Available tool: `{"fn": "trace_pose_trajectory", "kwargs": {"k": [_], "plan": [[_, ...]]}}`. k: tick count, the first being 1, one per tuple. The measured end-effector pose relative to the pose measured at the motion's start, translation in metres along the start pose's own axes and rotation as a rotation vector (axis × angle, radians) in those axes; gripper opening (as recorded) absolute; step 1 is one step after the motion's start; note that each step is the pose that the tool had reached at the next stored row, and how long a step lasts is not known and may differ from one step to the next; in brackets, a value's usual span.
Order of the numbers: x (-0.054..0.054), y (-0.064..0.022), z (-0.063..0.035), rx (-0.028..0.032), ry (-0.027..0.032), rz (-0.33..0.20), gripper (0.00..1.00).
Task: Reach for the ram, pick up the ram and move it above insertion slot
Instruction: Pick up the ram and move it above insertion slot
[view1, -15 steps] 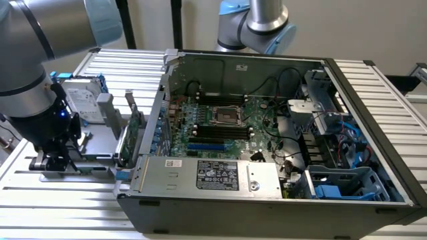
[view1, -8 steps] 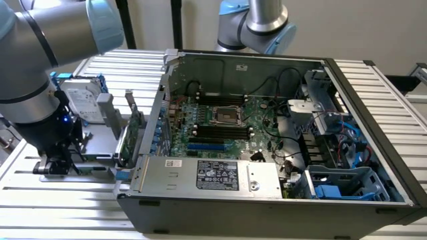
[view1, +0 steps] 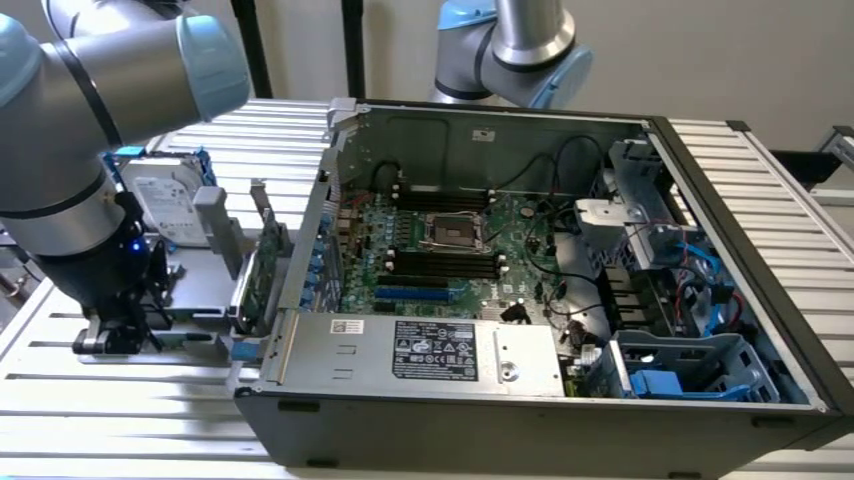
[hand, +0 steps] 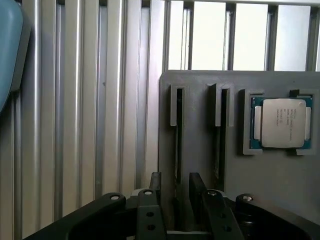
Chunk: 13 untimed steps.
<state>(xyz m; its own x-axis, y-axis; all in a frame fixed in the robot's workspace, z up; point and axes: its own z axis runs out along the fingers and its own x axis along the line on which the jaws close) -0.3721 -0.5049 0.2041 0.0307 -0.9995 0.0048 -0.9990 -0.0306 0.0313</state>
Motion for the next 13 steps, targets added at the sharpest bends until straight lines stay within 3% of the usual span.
{"fn": "trace_pose_trajectory", "kwargs": {"k": [13], "plan": [[-0.0053, 0.001, 0.0065, 0.0003, 0.0011, -0.038, 0.36]]}}
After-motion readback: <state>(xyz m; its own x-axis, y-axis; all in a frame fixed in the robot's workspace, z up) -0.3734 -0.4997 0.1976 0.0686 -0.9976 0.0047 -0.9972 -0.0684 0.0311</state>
